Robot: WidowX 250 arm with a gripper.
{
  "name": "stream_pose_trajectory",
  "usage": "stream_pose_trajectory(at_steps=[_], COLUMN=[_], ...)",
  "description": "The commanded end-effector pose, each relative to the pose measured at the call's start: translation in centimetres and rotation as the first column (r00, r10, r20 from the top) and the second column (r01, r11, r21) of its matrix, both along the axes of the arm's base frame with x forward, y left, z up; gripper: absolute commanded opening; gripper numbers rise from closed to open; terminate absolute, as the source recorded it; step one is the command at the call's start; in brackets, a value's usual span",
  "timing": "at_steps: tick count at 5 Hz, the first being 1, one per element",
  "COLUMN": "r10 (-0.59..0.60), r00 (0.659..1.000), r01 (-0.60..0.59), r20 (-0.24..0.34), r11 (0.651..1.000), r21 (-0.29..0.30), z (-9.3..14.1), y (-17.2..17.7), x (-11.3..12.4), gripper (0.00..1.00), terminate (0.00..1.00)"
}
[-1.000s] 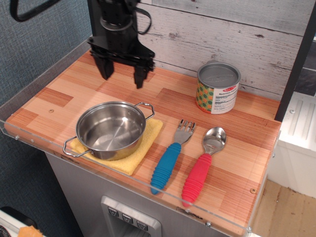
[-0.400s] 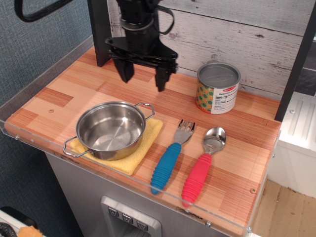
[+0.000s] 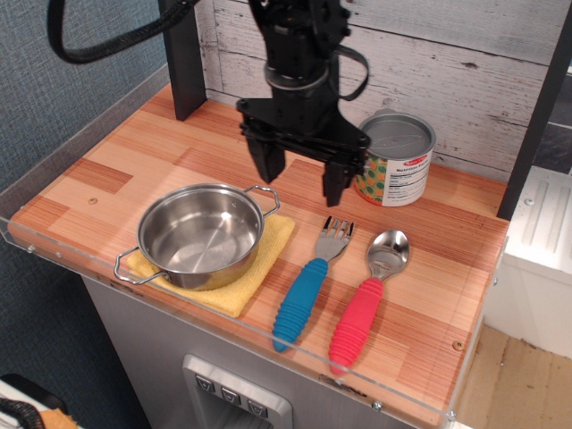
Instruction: Pick up the blue fork and place it on the left of the pot
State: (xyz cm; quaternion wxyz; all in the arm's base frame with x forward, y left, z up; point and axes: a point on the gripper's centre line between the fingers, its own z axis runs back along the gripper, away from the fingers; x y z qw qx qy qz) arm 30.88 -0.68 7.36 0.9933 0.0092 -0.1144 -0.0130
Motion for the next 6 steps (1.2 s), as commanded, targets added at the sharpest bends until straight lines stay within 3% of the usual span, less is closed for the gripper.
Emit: stream_pose_trajectory(at_steps=[1,6], r10=[-0.045,-0.066], r00=[0.999,0.995], r01=[0.046,0.062], r20=[0.015,-0.074], r11=[0.996,0.997], r21=[-0.074,-0.056], z=[1.1,-3.5], y=[-1.7,-3.0], x=[-2.0,-3.5], gripper=[1.00,1.00], terminate=[0.00,0.00])
